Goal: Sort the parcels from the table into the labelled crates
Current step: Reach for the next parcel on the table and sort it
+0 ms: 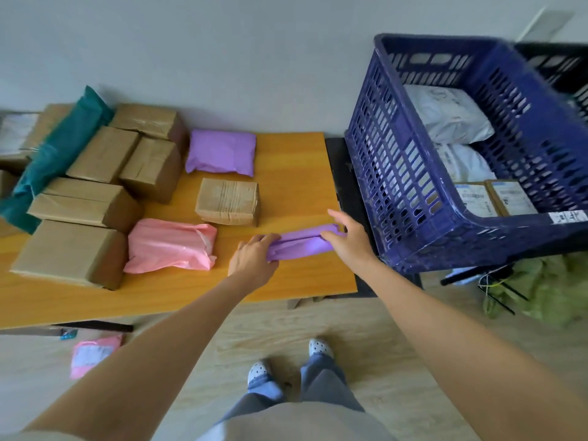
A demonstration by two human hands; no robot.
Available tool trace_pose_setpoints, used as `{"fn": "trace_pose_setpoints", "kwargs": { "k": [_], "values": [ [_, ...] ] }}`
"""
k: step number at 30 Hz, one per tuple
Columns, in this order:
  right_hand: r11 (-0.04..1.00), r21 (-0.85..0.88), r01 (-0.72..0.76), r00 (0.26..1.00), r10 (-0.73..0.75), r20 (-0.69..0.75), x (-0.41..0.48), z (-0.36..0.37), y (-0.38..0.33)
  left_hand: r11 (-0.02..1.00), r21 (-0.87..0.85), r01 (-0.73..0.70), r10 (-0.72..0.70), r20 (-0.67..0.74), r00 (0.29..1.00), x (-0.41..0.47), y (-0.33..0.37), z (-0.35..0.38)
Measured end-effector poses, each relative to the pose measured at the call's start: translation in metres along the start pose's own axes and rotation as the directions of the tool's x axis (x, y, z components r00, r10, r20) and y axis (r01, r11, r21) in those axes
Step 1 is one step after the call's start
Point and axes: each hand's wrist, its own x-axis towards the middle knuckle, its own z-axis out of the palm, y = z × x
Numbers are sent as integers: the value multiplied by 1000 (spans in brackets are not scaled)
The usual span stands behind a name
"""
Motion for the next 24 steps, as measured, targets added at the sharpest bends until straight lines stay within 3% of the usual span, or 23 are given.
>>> {"fn": "trace_pose_setpoints", "kwargs": {
  "k": [4, 8, 14, 24],
  "values": [
    [999, 38, 38, 999, -37, -20, 2, -7, -31, 995, -74, -68, 61, -86, 994, 0, -5, -21],
    [988, 46, 147, 988, -144, -49, 5, -14, -76, 968, -252, 14, -47, -125, 991, 0, -9, -50],
    [956, 78, 282, 959, -278, -56, 8, -14, -130, 824, -566, -14, -75, -132, 988, 3, -9, -95],
    [916, 52, 398, 914, -391, -110, 17, -26, -156, 585, -811, -8, -255, -194, 947, 13, 21, -154]
  ]
}}
